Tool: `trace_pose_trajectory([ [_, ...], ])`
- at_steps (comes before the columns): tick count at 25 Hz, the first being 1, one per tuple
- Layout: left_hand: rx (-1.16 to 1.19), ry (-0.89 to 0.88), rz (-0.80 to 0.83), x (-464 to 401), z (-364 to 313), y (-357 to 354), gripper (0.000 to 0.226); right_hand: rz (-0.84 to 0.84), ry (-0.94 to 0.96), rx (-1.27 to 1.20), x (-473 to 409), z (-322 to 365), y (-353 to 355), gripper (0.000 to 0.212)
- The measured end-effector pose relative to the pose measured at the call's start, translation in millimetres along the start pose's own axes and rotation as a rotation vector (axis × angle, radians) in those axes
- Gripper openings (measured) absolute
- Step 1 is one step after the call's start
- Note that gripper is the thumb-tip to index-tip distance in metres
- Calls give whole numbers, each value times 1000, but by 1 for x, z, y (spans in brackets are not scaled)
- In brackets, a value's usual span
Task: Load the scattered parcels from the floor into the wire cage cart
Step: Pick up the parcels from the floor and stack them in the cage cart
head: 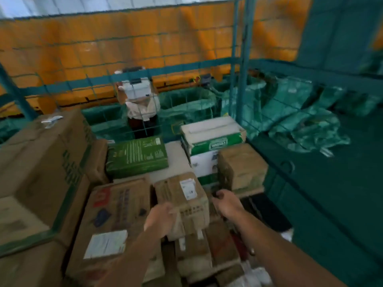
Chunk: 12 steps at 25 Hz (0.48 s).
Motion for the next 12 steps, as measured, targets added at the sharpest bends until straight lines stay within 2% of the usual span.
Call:
trace_pose_trajectory([
  [3, -30, -45, 37, 30, -40, -47, 29, -6, -94, -62, 36, -84, 11, 19],
  [6, -46, -216, 125, 55, -83, -90, 22, -61, -212, -80, 81, -150, 27, 11],
  [8, -48, -336, 225, 75, -103, -119, 13, -130, -279, -66, 111, -189, 35, 16],
  [10, -54, -405, 274, 94, -118, -140, 15, -217, -370, -126, 146, -221, 39, 19],
  [12, -44, -465, 308, 120, -126, -157, 16, -296, -451, -173, 182, -252, 36, 11],
])
Point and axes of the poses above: each hand's wrist, its own x-axis away from the middle knuckle, its own y-axis out of the back of the hand, z = x × y, the point moved 6 cm from there along -x, towards the middle knuckle, and after that the axes turned 11 degrees about -y, right-handed, at the moved point
